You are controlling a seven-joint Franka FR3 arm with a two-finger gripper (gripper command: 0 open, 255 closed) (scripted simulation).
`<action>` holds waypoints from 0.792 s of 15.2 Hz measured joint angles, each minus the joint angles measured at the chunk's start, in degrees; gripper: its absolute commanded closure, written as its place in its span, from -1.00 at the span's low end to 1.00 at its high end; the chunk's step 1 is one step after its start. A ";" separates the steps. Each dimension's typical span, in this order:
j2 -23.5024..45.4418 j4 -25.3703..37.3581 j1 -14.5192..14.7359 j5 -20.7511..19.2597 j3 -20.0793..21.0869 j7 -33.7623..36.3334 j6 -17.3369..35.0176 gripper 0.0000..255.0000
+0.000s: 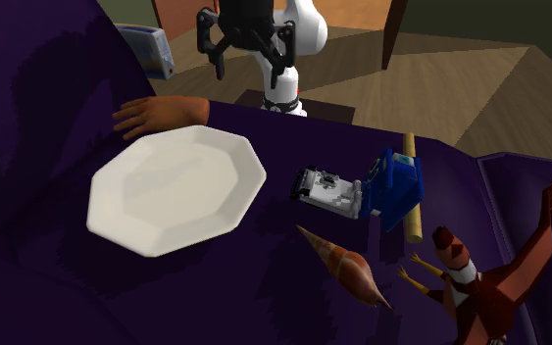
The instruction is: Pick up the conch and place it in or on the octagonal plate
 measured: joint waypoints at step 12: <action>20.60 13.87 3.69 -4.64 4.81 -4.95 12.44 -1.00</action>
